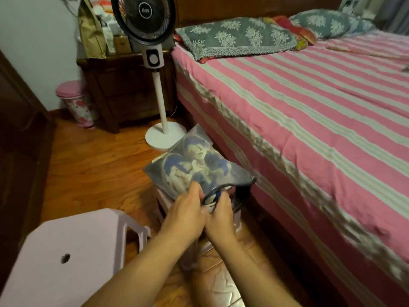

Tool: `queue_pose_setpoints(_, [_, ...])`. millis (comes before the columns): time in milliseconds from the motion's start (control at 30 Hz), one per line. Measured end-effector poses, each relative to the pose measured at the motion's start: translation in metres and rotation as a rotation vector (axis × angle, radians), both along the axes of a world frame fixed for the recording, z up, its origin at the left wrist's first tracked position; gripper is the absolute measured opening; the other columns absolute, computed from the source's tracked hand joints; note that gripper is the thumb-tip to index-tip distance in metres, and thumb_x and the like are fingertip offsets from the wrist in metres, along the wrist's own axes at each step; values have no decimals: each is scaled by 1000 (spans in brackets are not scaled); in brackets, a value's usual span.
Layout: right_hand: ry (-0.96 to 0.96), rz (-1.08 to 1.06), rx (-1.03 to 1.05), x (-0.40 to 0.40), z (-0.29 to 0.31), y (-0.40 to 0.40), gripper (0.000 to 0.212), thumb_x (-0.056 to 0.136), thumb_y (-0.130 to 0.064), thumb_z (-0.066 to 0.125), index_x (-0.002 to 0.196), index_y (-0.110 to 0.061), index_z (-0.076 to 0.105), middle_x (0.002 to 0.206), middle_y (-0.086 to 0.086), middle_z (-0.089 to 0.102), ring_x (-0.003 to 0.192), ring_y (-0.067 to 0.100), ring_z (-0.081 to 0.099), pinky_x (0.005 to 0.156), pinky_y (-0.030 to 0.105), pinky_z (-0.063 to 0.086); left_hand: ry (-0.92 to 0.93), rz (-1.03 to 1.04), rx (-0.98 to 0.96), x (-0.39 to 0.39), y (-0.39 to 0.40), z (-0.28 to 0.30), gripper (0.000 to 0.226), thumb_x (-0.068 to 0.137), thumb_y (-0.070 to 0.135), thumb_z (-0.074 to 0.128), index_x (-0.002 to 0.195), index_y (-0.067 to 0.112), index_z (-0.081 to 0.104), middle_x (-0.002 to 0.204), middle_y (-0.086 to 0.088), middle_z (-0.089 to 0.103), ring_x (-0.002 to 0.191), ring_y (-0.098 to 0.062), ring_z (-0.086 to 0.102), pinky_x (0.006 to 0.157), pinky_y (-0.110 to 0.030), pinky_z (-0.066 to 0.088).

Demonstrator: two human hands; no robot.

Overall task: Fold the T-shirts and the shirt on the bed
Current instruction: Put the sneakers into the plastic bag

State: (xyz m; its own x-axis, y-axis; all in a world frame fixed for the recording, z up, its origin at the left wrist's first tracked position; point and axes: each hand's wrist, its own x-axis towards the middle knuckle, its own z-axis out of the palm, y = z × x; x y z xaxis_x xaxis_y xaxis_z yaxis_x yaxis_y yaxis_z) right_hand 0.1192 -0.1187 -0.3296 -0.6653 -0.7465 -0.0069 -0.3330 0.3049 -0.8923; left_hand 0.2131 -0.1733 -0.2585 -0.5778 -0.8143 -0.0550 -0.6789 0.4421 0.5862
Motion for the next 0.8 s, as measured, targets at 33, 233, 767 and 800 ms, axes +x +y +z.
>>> queue_pose_setpoints(33, [68,52,44,-2,-4,-1,39,83,-28,71,116,-21,52,116,-4,54,115,18,52,95,30,43,-5,8,-3,2,-4,-1,31,89,15,59,95,30,33,88,3,58,81,-23,57,70,-41,50])
queue_pose_setpoints(233, [48,-19,153,-8,3,-6,16,92,-18,64,107,-15,63,82,-9,54,82,14,59,61,12,35,-4,-79,21,5,-10,-5,36,83,7,55,94,31,31,82,1,55,79,-26,56,68,-44,48])
queue_pose_setpoints(767, [-437,-334,170,-162,11,-11,31,88,-35,72,69,-14,60,76,19,62,68,32,61,64,49,58,-424,124,15,14,17,-27,58,91,61,58,122,21,30,129,-9,45,115,-35,59,85,-42,49])
queue_pose_setpoints(800, [-453,-352,174,-163,9,-6,30,87,-30,74,67,-12,61,78,21,62,69,34,63,65,50,61,-436,124,4,17,15,-31,51,95,53,57,123,18,33,128,-11,52,113,-36,62,84,-42,50])
